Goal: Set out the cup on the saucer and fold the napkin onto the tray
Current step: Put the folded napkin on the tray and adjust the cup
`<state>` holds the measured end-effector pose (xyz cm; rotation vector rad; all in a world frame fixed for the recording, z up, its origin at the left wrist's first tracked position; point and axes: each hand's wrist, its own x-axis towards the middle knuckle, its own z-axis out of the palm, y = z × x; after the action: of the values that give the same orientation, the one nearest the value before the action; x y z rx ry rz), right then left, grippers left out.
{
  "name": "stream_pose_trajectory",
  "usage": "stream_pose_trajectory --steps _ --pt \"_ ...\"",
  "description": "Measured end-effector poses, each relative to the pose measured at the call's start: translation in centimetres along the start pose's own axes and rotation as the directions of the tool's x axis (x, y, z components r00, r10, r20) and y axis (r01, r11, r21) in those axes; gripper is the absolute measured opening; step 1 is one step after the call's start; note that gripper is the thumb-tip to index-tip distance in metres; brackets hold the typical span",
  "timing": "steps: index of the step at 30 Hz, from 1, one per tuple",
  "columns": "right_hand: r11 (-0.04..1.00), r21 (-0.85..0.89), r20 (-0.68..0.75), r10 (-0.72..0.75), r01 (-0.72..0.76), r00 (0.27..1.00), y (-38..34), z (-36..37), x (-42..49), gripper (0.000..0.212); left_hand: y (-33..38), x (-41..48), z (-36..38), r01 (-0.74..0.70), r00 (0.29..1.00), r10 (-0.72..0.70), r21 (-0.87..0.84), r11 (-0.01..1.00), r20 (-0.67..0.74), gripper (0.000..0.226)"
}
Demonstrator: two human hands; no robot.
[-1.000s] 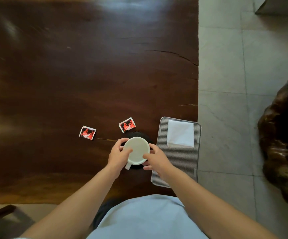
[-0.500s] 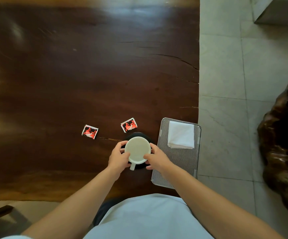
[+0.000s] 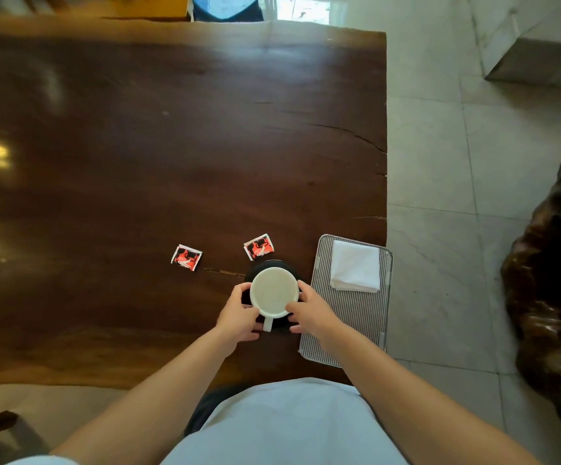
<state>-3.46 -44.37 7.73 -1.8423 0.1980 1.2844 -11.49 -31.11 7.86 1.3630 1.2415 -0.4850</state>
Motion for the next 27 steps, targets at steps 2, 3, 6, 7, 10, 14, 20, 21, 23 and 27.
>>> stream_pose_trajectory --steps 2,3,6,7,10,14,20,21,23,27 --pt "1.000 -0.002 -0.015 -0.018 0.018 1.000 0.3 0.5 -0.4 0.071 -0.6 -0.4 0.1 -0.007 1.000 0.008 -0.007 1.000 0.019 0.067" --pt "1.000 -0.001 -0.021 -0.017 0.017 1.000 0.5 0.8 -0.6 0.071 -0.9 -0.5 0.2 -0.015 1.000 0.015 -0.005 1.000 0.021 0.068" --pt "0.999 0.034 -0.027 0.009 -0.008 1.000 1.5 1.7 -1.2 0.079 -1.4 -0.5 0.4 -0.025 0.999 0.024 -0.043 0.999 -0.029 0.068" --pt "0.998 0.054 -0.021 0.024 -0.023 0.999 1.8 1.9 -1.5 0.080 -1.4 -0.4 0.3 -0.019 0.999 0.015 -0.071 0.997 -0.052 0.066" --pt "0.991 0.110 0.038 0.067 -0.071 0.997 2.6 2.1 -2.3 0.087 -1.0 -0.3 -0.1 0.021 0.999 -0.025 -0.142 0.990 -0.027 0.059" --pt "0.988 0.107 0.096 0.102 -0.112 0.990 3.2 1.1 -3.0 0.084 -0.1 0.0 -0.9 0.069 0.997 -0.062 -0.154 0.986 0.053 0.059" --pt "0.995 0.096 -0.396 0.074 -0.039 0.915 5.6 -2.9 -3.3 0.054 -0.3 2.5 -1.6 -0.011 0.984 -0.012 -0.127 0.992 -0.179 0.045" --pt "0.998 0.031 -0.550 0.059 -0.050 0.833 6.2 -4.1 -3.5 0.053 -0.4 2.9 -1.6 0.002 0.978 -0.025 -0.113 0.994 -0.205 0.047" --pt "0.986 -0.081 -0.676 0.053 -0.145 0.735 8.0 -6.4 -3.6 0.058 -0.3 3.2 -1.4 0.056 0.984 -0.074 -0.112 0.992 -0.161 0.050" --pt "0.952 -0.162 -0.514 0.143 -0.260 0.846 10.6 -7.9 -3.3 0.066 0.0 3.9 -0.9 0.088 0.988 -0.091 -0.032 0.996 -0.121 0.051"
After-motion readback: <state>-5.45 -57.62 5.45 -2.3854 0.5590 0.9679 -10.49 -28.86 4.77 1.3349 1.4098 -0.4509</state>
